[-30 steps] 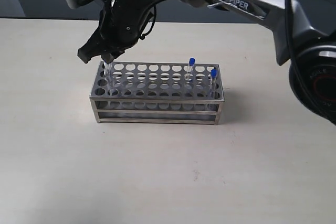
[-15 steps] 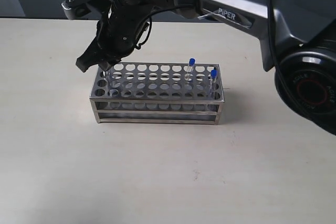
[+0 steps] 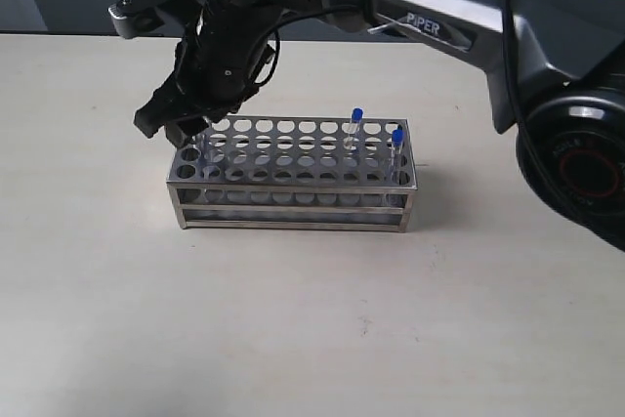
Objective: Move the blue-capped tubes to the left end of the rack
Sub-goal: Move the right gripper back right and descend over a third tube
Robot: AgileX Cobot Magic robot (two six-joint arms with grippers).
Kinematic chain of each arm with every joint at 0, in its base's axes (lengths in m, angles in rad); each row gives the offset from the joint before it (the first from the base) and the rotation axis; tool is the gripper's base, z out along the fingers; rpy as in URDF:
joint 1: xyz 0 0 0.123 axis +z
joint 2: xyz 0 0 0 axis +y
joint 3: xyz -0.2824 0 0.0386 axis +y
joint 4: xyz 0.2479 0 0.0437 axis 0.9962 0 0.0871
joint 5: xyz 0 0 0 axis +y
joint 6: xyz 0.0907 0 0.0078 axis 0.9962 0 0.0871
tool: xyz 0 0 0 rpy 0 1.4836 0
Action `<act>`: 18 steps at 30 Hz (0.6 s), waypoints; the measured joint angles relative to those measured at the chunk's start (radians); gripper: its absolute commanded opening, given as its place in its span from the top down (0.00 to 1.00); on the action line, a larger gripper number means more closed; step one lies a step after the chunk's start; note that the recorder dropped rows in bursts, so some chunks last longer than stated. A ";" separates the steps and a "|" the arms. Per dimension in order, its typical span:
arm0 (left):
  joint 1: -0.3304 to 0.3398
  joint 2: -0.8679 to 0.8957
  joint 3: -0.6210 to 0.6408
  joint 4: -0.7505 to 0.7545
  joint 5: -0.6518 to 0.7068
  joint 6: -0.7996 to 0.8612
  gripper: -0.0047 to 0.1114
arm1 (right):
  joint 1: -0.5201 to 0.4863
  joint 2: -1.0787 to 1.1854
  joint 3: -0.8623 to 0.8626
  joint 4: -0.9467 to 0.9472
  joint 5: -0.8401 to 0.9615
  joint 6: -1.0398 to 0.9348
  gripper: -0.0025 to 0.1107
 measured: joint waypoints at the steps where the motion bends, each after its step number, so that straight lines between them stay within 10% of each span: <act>1: 0.000 0.000 0.000 0.000 0.000 0.000 0.95 | 0.000 -0.009 0.002 -0.004 0.000 0.003 0.61; 18: 0.000 0.000 0.000 0.000 0.000 0.000 0.95 | -0.129 -0.175 0.063 -0.451 0.211 0.262 0.70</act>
